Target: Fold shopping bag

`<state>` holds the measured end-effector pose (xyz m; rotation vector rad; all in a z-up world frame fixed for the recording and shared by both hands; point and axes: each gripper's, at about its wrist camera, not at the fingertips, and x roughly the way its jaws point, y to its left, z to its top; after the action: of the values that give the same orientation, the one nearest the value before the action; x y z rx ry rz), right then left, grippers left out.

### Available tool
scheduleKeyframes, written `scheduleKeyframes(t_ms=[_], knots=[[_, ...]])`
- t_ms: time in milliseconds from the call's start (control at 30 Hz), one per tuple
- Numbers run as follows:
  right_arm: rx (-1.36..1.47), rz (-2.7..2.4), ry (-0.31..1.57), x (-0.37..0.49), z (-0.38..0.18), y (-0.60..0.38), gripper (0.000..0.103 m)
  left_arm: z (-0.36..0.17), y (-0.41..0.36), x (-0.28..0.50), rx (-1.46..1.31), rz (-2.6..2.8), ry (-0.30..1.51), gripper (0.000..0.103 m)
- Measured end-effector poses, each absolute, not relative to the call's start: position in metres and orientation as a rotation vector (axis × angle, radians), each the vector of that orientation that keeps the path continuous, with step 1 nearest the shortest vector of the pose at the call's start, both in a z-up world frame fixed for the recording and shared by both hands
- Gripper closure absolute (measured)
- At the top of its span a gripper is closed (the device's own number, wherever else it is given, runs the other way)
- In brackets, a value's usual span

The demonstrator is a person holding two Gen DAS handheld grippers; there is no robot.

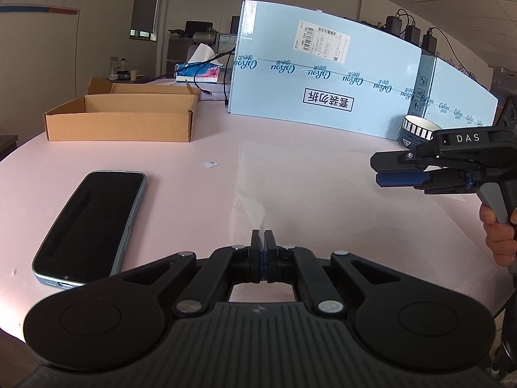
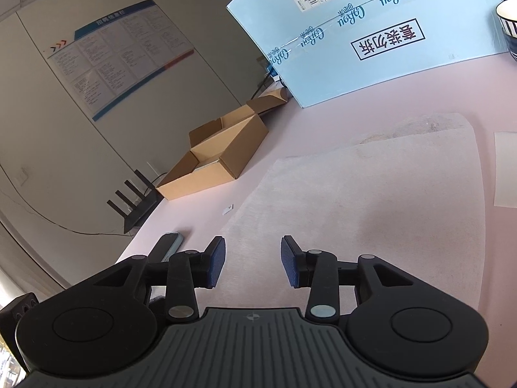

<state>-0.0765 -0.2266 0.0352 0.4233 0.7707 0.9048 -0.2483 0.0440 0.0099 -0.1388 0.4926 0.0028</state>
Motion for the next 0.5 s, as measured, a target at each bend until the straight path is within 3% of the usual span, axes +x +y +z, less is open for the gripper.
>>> scheduleKeyframes(t_ms=[400,500], knots=[[0.37,0.871,0.827,-0.078,0.021,-0.221,0.063,0.0,0.05,-0.246,-0.142,0.027,0.526,0.102],[0.376,0.868,0.824,-0.08,0.02,-0.223,0.063,0.0,0.05,-0.246,-0.153,0.025,0.529,0.096]])
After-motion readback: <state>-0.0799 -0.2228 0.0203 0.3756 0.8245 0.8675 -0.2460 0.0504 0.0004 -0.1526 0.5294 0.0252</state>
